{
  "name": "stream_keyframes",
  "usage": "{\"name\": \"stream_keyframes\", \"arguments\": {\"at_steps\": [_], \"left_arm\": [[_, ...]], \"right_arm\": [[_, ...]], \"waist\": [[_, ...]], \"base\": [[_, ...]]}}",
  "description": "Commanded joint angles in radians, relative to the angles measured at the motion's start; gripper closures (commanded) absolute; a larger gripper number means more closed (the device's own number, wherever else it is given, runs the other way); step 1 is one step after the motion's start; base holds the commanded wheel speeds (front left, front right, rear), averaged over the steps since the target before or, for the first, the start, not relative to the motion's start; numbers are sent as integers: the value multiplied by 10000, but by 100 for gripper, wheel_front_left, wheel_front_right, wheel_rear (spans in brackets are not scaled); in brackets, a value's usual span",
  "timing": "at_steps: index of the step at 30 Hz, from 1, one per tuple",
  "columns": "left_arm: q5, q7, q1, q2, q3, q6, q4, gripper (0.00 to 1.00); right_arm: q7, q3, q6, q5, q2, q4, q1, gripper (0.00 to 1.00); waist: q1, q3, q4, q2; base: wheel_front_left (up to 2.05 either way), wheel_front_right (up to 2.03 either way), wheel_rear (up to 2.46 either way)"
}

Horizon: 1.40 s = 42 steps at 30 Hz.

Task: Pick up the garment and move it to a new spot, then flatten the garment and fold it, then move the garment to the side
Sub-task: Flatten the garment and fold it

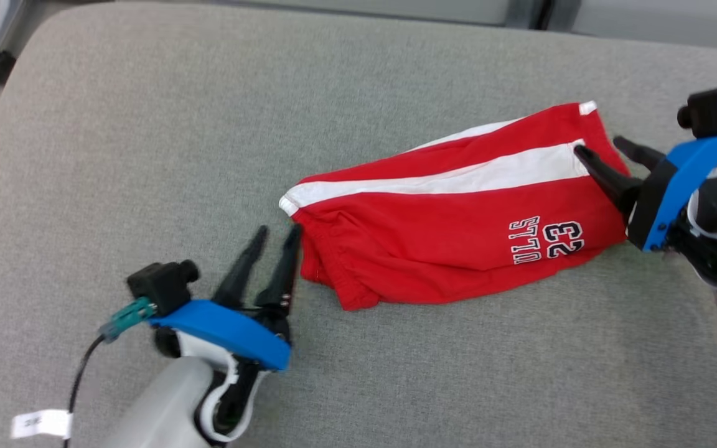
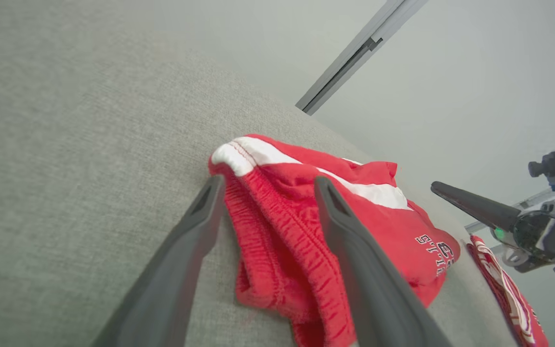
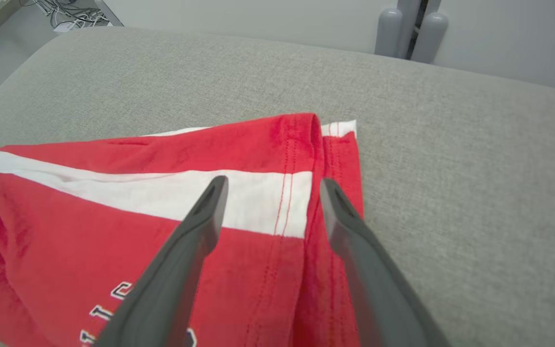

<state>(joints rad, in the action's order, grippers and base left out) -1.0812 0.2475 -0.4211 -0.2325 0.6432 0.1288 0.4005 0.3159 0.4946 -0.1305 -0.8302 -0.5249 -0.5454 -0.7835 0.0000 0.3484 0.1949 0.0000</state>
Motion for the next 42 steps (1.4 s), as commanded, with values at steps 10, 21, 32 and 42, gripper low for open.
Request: {"name": "stream_keyframes", "arguments": {"at_steps": [10, 21, 32, 42], "left_arm": [[3986, 180, 558, -235, -2342, -1106, -1084, 0], [6852, 184, 696, 553, -3670, -665, -1361, 0], [7464, 185, 969, 1083, -4320, -192, -1173, 0], [7619, 185, 1368, 1164, -4632, -37, -999, 0]], "right_arm": [[-441, -573, -5, 71, 73, -415, 832, 0], [-687, -1628, -3, 1228, 1294, -2304, -166, 0], [-240, -2128, -6, 2266, 2461, -4175, -371, 76], [-1238, -2557, -3, 2549, 2315, -3641, 179, 100]], "waist": [[0, -607, -231, 0], [0, -32, -31, 0], [0, -13, 221, 0], [0, -746, -297, 0]], "base": [[0, 0, 0], [0, 0, 0], [0, 0, 0], [0, 0, 0]]}}
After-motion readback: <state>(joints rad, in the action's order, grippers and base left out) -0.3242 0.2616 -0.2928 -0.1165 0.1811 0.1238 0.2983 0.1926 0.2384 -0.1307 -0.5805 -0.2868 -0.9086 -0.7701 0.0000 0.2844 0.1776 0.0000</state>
